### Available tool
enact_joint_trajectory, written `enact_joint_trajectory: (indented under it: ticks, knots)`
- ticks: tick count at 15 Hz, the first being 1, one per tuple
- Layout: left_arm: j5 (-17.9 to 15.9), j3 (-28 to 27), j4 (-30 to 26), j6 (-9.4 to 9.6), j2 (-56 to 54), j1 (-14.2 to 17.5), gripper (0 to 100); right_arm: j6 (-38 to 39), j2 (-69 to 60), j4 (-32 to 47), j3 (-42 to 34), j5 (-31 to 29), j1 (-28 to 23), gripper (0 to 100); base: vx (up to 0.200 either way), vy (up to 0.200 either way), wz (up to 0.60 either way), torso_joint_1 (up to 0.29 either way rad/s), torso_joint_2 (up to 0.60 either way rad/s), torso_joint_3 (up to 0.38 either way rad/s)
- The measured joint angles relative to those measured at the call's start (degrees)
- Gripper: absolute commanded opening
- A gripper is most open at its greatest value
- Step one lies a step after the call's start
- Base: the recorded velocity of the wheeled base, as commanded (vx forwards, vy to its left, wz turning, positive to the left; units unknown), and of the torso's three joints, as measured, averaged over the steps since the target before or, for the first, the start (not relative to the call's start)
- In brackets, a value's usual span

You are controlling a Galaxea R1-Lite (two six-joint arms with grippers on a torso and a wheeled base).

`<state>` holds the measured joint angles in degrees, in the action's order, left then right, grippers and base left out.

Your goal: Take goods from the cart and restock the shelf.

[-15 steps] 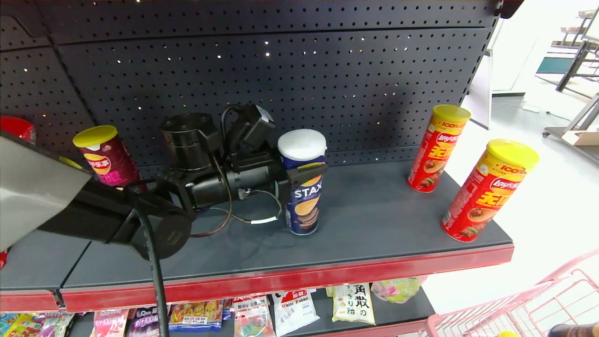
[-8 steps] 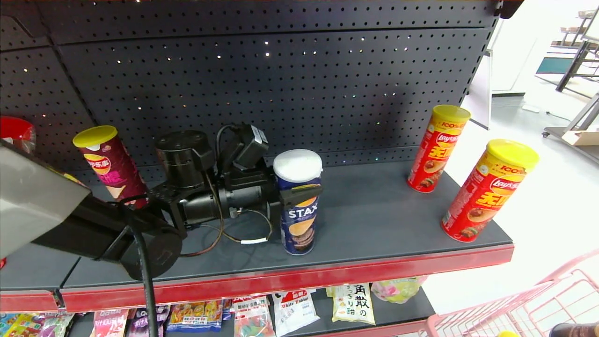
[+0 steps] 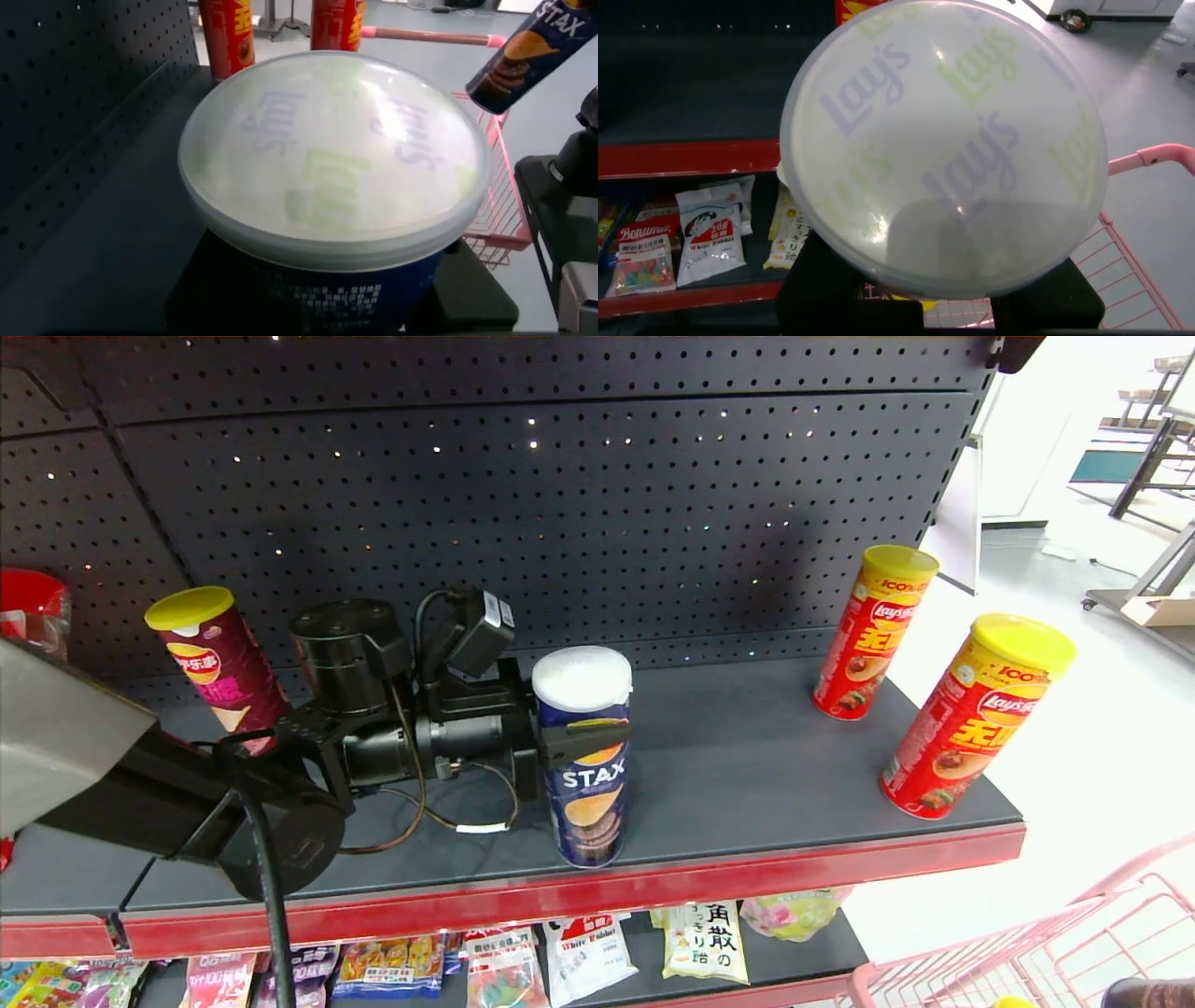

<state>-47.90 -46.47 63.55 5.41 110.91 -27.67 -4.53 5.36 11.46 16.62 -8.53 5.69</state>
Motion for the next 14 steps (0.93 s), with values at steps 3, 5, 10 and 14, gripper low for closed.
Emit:
enact_joint_trajectory:
  ticks: [3, 5, 10, 14]
  knots:
    - [-1.1, 1.44, 0.28, 0.16, -0.27, 0.26, 0, -0.02, 0.01, 0.0, 0.16, -0.28, -0.02, 0, 0.0, 0.0, 0.0, 0.0, 0.0, 0.0]
    - [-2.55, 1.68, 0.39, 0.06, -0.29, 0.61, 0, 0.0, 0.01, 0.0, 0.16, -0.38, 0.0, 0, 0.0, 0.0, 0.0, 0.0, 0.0, 0.0]
    - [-5.58, 1.51, 0.46, -0.05, 0.33, 1.38, 0, -0.09, 0.01, -0.02, 0.38, -0.38, 0.0, 0, 0.0, 0.0, 0.0, 0.0, 0.0, 0.0]
    - [-5.32, 0.94, 0.52, 0.09, 1.35, 1.24, 0, -0.04, 0.01, -0.02, 0.5, -0.35, 0.01, 0, 0.0, 0.0, 0.0, 0.0, 0.0, 0.0]
